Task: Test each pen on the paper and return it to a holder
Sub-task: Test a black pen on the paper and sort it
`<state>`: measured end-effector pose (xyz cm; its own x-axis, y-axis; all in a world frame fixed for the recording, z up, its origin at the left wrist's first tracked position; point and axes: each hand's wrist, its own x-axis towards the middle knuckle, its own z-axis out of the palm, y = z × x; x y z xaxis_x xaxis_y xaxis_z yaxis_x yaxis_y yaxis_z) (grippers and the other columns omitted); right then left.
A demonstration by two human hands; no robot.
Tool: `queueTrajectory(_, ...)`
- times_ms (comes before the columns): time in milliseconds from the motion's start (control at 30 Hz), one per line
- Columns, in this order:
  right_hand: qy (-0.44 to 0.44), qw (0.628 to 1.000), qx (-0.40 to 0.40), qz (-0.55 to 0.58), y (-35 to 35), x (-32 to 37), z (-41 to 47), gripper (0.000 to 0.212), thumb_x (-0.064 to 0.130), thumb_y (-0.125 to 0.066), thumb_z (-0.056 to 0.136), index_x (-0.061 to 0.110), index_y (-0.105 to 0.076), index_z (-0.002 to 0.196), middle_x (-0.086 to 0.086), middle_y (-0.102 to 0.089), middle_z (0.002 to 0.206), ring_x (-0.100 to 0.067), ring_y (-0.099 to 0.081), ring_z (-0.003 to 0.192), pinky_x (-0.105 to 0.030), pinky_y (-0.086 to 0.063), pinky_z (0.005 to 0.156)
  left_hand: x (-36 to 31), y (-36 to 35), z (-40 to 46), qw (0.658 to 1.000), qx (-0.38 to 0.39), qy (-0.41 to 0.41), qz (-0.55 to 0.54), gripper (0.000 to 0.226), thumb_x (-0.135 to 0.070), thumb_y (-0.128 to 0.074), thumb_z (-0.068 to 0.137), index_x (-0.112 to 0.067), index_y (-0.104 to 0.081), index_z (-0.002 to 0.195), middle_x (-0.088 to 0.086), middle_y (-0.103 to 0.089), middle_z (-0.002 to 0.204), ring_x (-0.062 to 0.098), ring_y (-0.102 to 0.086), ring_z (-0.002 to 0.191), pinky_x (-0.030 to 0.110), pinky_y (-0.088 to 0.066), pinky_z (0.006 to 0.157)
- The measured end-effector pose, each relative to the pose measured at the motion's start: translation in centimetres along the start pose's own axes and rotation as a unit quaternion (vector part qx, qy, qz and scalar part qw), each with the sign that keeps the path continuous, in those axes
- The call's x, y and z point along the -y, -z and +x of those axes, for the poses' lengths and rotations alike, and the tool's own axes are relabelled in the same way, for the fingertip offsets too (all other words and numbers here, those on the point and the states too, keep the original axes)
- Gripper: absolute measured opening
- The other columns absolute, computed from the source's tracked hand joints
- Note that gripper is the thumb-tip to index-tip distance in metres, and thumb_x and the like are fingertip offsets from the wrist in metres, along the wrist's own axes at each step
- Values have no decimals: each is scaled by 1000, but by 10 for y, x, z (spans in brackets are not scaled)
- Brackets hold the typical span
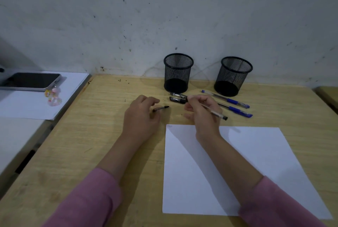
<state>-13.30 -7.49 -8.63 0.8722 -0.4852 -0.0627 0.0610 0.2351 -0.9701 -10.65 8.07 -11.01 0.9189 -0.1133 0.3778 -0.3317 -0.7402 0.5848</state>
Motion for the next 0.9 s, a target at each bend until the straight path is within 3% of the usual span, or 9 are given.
queueTrajectory(133,7,999,43,-31,4,13,-1,6,14,-73,81,20,-72,79,3,-69,66,-9,-60,51,-24,-51,47,-1,-6,12,998,33,45,37,18,-25,-63,82,-20,-71,98,0,-60,94,20,-57,86,34,-48,72)
queueTrajectory(267,39,997,62,-35,10,21,-3,10,11,-71,82,18,-71,75,5,-63,55,-6,-54,45,-24,-49,43,-15,1,15,988,9,95,-120,12,-18,-65,83,-19,-73,91,-3,-67,91,5,-57,72,16,-44,65)
queueTrajectory(367,79,993,76,-47,13,27,-4,6,11,-70,83,7,-70,78,-5,-59,56,-10,-52,45,-25,-49,42,-27,6,12,980,3,68,-185,13,-17,-67,82,-22,-74,91,-7,-70,89,2,-61,73,6,-43,62)
queueTrajectory(433,98,991,80,-54,13,31,-4,8,11,-70,83,5,-69,78,-10,-59,58,-11,-52,44,-25,-49,41,-36,9,11,975,2,50,-217,13,-15,-68,81,-22,-74,91,-7,-72,88,5,-64,75,8,-45,65)
queueTrajectory(533,120,988,77,-61,15,37,-6,11,12,-71,83,9,-69,72,-10,-58,55,-13,-52,42,-26,-49,41,-47,14,10,968,-13,33,-250,13,-13,-69,80,-20,-74,90,-5,-72,86,12,-66,74,22,-51,68)
queueTrajectory(667,148,984,83,-58,19,44,-10,15,10,-70,83,10,-68,68,0,-53,44,-14,-48,37,-27,-49,41,-58,20,6,962,-16,14,-273,15,-11,-69,80,-21,-73,90,-6,-71,85,15,-65,77,29,-52,73)
queueTrajectory(800,150,979,128,-46,22,52,-16,16,8,-70,83,14,-67,69,3,-51,42,-13,-47,36,-25,-47,40,-67,26,-1,955,-14,-28,-295,20,-9,-69,80,-27,-70,89,-9,-68,82,16,-62,77,28,-50,71)
queueTrajectory(900,156,976,148,-23,25,57,-18,16,8,-69,84,14,-59,72,3,-54,46,-15,-48,34,-25,-45,40,-73,31,-5,949,-36,-64,-306,18,-7,-69,79,-22,-71,89,-8,-67,79,6,-58,72,15,-44,66)
